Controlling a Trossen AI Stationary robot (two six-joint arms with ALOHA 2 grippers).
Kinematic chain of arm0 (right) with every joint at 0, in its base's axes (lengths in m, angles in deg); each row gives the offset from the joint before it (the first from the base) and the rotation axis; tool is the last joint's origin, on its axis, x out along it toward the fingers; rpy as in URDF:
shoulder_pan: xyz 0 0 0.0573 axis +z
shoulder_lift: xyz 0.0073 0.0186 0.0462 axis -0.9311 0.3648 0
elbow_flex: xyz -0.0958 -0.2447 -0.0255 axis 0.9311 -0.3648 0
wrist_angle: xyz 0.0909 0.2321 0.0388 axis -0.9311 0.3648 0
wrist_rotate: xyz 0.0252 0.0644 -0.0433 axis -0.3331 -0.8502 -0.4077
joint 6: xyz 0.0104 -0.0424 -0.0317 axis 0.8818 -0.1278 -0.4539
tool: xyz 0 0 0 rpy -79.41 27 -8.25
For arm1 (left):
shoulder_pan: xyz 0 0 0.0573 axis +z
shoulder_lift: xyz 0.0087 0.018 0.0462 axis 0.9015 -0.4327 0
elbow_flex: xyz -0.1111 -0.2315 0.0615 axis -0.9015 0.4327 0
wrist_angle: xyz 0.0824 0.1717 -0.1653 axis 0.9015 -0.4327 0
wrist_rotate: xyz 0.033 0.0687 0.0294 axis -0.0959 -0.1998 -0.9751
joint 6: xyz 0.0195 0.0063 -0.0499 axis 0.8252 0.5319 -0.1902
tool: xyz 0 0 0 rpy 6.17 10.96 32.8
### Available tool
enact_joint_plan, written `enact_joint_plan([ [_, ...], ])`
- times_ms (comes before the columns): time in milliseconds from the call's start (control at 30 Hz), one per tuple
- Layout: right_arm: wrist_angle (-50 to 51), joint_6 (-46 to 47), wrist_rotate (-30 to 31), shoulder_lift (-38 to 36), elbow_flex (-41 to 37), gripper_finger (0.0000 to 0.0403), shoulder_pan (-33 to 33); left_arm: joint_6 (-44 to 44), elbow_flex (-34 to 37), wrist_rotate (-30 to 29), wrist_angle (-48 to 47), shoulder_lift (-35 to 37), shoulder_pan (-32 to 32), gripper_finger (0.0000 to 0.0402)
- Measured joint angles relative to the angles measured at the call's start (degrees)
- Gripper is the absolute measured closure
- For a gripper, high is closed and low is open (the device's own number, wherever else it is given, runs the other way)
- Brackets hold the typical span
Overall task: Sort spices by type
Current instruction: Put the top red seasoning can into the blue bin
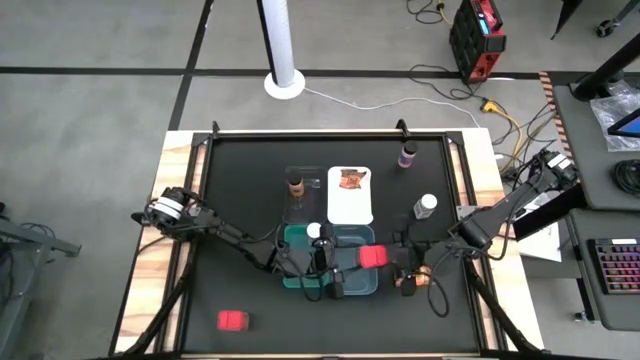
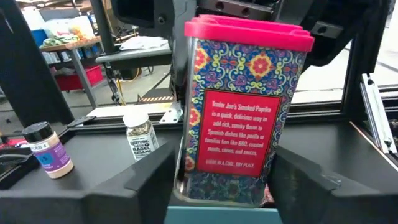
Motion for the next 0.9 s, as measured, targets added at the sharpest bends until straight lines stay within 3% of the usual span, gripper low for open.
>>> enact_joint_plan([
  [267, 4.15, 3.74, -0.56, -1.03, 0.94, 0.0206, -0.23, 5.40, 0.00, -1.31, -3.53, 2.80, -1.02, 0.0111],
  [400, 4.07, 6.02, -0.51, -2.42, -1.21, 0.0206, -1.24, 7.51, 0.00, -7.45, -9.59, 7.47, -2.69, 0.0107],
  [633, -6.88, 6.63, -0.65, -0.67, -7.15, 0.0206, -5.92, 10.70, 0.00, -11.34, -14.50, 13.57, -4.65, 0.0106],
  [900, -16.54, 7.92, -7.24, 7.01, -10.54, 0.0206, -13.38, 18.22, 0.00, -19.70, -14.79, 19.30, -6.99, 0.0115],
])
